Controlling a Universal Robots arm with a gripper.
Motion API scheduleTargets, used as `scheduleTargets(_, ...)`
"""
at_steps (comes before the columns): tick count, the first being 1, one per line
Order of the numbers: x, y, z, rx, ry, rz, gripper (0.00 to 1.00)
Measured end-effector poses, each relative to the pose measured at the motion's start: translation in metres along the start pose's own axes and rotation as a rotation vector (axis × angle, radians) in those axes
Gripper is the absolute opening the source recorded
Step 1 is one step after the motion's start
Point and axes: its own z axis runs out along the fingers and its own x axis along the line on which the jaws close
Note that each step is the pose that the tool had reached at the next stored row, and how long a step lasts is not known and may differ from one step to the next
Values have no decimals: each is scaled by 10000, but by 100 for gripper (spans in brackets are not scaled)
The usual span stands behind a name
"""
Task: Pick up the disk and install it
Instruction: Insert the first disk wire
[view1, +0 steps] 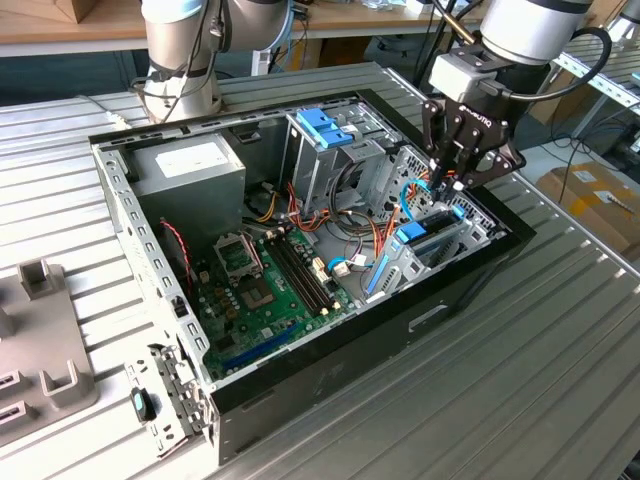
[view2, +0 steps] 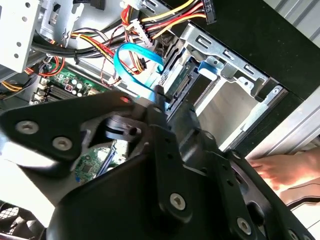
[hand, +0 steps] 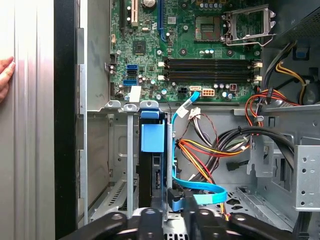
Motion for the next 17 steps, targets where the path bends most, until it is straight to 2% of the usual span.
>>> scheduleTargets(1,0,0,0,0,0,0,28)
scheduleTargets(3,0,0,0,0,1,0,16)
scheduleTargets(10,0,0,0,0,6,0,16)
scheduleTargets(11,0,0,0,1,-20,0,16)
scheduleTargets(13,1,0,0,8,-386,7,16)
scheduleTargets(14,2,0,0,10,-491,8,16)
scheduleTargets(17,16,0,9,10,-497,7,16)
